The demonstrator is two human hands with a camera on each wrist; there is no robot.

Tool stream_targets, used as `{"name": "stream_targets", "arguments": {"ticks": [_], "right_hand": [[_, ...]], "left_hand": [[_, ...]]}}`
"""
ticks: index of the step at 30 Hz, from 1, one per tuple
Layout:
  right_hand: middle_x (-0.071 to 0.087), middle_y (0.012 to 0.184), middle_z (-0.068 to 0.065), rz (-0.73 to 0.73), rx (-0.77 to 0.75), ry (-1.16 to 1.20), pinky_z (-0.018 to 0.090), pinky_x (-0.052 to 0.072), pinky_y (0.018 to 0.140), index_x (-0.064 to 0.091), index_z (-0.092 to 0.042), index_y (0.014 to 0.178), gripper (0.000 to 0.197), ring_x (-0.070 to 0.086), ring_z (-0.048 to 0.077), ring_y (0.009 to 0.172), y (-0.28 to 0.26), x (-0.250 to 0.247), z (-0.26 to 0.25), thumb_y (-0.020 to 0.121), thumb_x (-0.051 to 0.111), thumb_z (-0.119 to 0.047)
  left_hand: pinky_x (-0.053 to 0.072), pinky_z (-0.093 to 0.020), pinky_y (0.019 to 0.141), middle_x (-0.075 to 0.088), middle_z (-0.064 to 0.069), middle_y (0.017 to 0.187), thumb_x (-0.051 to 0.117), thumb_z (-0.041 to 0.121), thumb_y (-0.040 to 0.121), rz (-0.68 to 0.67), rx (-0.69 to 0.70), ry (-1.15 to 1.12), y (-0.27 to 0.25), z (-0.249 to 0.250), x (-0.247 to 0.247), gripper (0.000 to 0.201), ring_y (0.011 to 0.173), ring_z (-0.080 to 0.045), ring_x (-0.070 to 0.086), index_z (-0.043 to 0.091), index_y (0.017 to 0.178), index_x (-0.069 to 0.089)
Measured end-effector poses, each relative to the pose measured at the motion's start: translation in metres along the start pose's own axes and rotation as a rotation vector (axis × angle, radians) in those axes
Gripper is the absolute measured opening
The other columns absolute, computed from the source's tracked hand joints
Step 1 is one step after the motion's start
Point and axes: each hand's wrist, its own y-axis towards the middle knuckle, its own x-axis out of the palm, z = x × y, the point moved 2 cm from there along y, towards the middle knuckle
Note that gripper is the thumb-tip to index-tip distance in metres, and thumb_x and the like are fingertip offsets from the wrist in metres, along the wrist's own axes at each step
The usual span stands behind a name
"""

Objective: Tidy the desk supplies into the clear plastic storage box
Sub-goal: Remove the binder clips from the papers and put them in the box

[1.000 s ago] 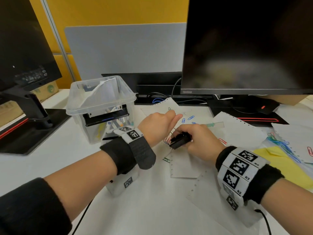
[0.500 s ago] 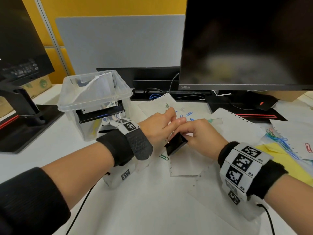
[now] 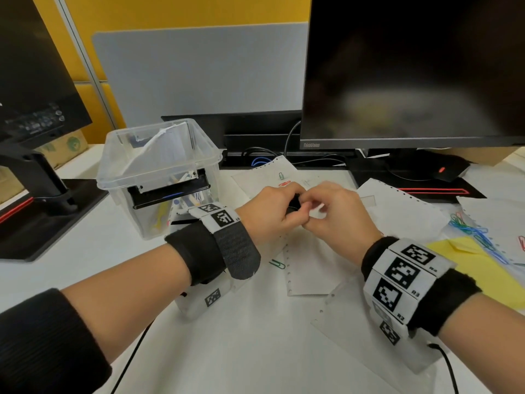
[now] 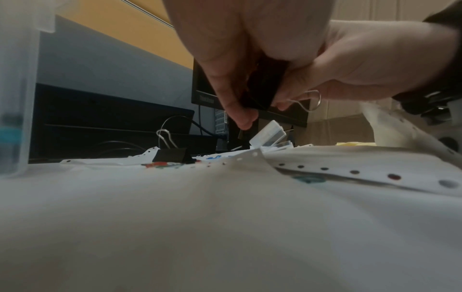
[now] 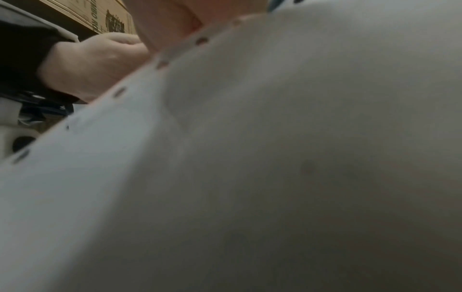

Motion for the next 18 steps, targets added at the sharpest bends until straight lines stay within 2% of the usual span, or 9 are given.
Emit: {"name": "stream_targets", "arguments": {"ticks": [2, 4, 5, 7, 9, 11, 13, 15, 18], "right_hand": [[0.044, 0.101, -0.003, 0.004, 0.009, -0.027, 0.009, 0.03, 0.077, 0.059, -0.019, 0.084, 0.015, 0.043, 0.009, 0.098, 0.001, 0.003, 0.002, 0.078, 0.066, -0.007], [0.044, 0.103, -0.003, -0.023, 0.048, -0.038, 0.01, 0.031, 0.073, 0.049, -0.02, 0.084, 0.022, 0.043, 0.009, 0.098, 0.002, 0.006, 0.006, 0.079, 0.063, -0.004], [0.048, 0.1, -0.002, -0.026, 0.078, -0.032, 0.008, 0.034, 0.067, 0.047, -0.019, 0.086, 0.023, 0.046, 0.011, 0.092, 0.003, 0.007, 0.007, 0.081, 0.062, -0.002], [0.055, 0.092, 0.0, -0.008, 0.137, 0.003, 0.002, 0.038, 0.062, 0.05, -0.015, 0.094, 0.022, 0.051, 0.013, 0.082, 0.004, 0.006, 0.01, 0.082, 0.061, 0.0], [0.061, 0.089, 0.002, -0.016, 0.157, -0.004, -0.003, 0.036, 0.062, 0.059, -0.01, 0.1, 0.019, 0.053, 0.012, 0.078, 0.005, 0.004, 0.011, 0.084, 0.06, 0.0], [0.063, 0.084, 0.002, -0.026, 0.161, -0.036, -0.001, 0.037, 0.061, 0.067, -0.01, 0.096, 0.015, 0.053, 0.011, 0.076, 0.005, 0.002, 0.011, 0.084, 0.061, -0.004], [0.061, 0.081, 0.0, -0.009, 0.166, -0.043, 0.007, 0.04, 0.065, 0.07, -0.013, 0.09, 0.01, 0.052, 0.011, 0.076, 0.005, 0.0, 0.009, 0.083, 0.064, -0.009], [0.059, 0.081, -0.002, 0.032, 0.166, -0.039, 0.02, 0.041, 0.072, 0.07, -0.015, 0.086, 0.006, 0.052, 0.012, 0.078, 0.006, 0.0, 0.006, 0.081, 0.067, -0.013], [0.061, 0.084, -0.002, 0.091, 0.13, 0.022, 0.015, 0.039, 0.07, 0.071, -0.013, 0.084, 0.006, 0.053, 0.01, 0.078, 0.006, -0.001, 0.003, 0.079, 0.07, -0.014]], "left_hand": [[0.038, -0.005, 0.059, 0.06, 0.004, 0.078, 0.047, 0.022, 0.094, -0.016, -0.011, 0.01, -0.002, 0.001, 0.0, 0.031, 0.063, -0.006, 0.052, 0.01, 0.123, 0.05], [0.039, -0.006, 0.056, 0.058, 0.01, 0.071, 0.047, 0.019, 0.095, -0.056, 0.002, 0.026, -0.003, 0.002, 0.001, 0.034, 0.059, -0.001, 0.053, 0.01, 0.127, 0.045], [0.042, -0.008, 0.059, 0.063, 0.007, 0.075, 0.048, 0.018, 0.094, -0.076, 0.005, 0.023, -0.003, 0.001, 0.002, 0.037, 0.063, -0.004, 0.057, 0.011, 0.13, 0.041], [0.046, -0.018, 0.072, 0.071, -0.007, 0.099, 0.051, 0.015, 0.092, -0.098, -0.008, -0.001, -0.004, 0.0, 0.003, 0.048, 0.078, -0.017, 0.063, 0.013, 0.136, 0.031], [0.043, -0.02, 0.078, 0.068, -0.007, 0.114, 0.051, 0.01, 0.09, -0.113, -0.038, -0.02, -0.005, -0.001, 0.002, 0.056, 0.083, -0.018, 0.06, 0.013, 0.14, 0.025], [0.045, -0.024, 0.088, 0.065, -0.005, 0.123, 0.052, 0.005, 0.088, -0.145, -0.061, 0.016, -0.005, -0.002, 0.002, 0.058, 0.096, -0.022, 0.061, 0.012, 0.14, 0.025], [0.045, -0.03, 0.095, 0.063, -0.006, 0.125, 0.053, 0.006, 0.087, -0.188, -0.089, 0.09, -0.004, -0.007, 0.003, 0.056, 0.11, -0.026, 0.058, 0.014, 0.138, 0.031], [0.044, -0.03, 0.093, 0.063, -0.009, 0.122, 0.055, 0.009, 0.087, -0.192, -0.117, 0.162, -0.002, -0.012, 0.004, 0.05, 0.113, -0.027, 0.055, 0.018, 0.134, 0.04], [0.042, -0.027, 0.086, 0.064, -0.009, 0.118, 0.056, 0.007, 0.086, -0.169, -0.093, 0.199, 0.0, -0.015, 0.002, 0.049, 0.11, -0.027, 0.058, 0.02, 0.132, 0.043]]}}
